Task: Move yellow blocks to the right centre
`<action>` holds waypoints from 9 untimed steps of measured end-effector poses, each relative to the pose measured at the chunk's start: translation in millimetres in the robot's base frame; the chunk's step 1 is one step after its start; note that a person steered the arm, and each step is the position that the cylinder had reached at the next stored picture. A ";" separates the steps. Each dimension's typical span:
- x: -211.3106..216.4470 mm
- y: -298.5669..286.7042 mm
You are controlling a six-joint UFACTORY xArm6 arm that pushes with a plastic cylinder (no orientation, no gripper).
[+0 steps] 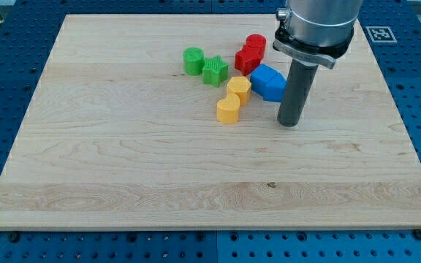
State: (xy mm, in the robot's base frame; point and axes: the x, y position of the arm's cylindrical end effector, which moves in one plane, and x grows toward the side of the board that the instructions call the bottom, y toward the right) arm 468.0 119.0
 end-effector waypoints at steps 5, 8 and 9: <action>-33.7 -189.5; -8.5 -56.2; -8.5 -27.5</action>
State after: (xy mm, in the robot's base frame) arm 459.5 91.5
